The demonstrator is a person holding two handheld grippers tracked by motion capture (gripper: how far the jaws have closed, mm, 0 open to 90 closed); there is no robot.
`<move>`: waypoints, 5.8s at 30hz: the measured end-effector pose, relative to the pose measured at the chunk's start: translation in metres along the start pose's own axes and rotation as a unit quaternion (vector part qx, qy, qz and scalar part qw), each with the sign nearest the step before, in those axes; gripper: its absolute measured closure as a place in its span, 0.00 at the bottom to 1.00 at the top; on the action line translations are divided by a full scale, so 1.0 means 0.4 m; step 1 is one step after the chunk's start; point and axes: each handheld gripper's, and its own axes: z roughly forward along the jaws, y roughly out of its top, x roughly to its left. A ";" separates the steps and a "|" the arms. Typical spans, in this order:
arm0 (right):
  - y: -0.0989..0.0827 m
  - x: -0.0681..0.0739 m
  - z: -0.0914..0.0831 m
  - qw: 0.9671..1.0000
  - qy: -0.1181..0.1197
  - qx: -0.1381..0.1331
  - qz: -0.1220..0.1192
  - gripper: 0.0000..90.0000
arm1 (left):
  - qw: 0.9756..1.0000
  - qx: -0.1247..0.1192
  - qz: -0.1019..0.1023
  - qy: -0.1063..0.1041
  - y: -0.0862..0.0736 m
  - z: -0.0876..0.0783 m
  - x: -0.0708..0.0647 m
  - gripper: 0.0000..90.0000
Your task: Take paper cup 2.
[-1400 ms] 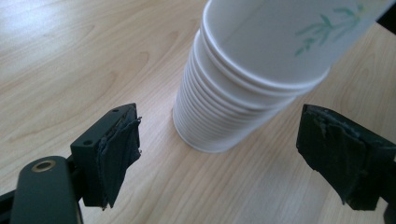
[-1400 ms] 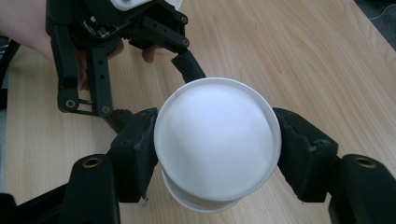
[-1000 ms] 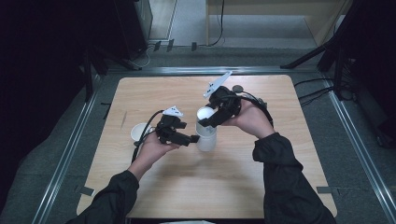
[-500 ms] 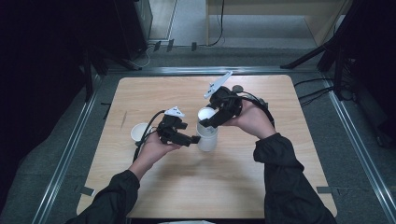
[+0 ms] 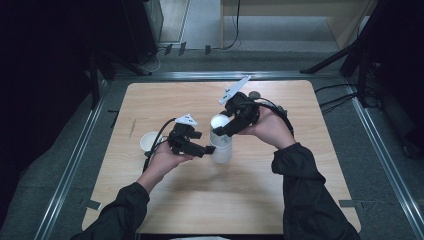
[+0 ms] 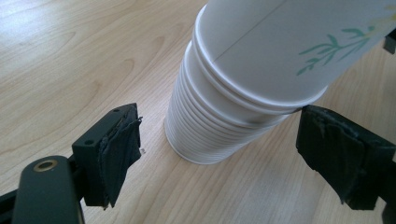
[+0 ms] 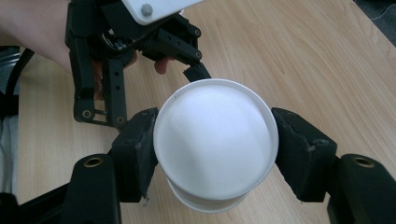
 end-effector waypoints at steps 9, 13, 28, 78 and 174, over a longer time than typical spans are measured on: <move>-0.002 0.001 0.004 1.000 -0.004 0.010 0.000 0.40 | 1.000 0.008 -0.006 0.004 0.001 0.011 0.000 0.15; 0.000 0.003 0.004 1.000 -0.006 0.012 -0.002 0.40 | 1.000 0.009 -0.002 0.010 0.002 0.011 -0.003 0.15; 0.001 0.004 0.003 1.000 -0.012 0.010 -0.008 0.39 | 1.000 0.010 -0.004 0.012 0.004 0.013 -0.001 0.15; -0.013 0.093 -0.216 0.997 -0.002 -0.076 -0.003 0.41 | 1.000 0.016 0.017 0.007 0.006 -0.032 -0.004 0.16; -0.123 0.215 0.037 0.981 0.151 -0.117 0.011 0.41 | 0.982 -0.055 0.144 -0.112 -0.139 -0.121 -0.177 0.30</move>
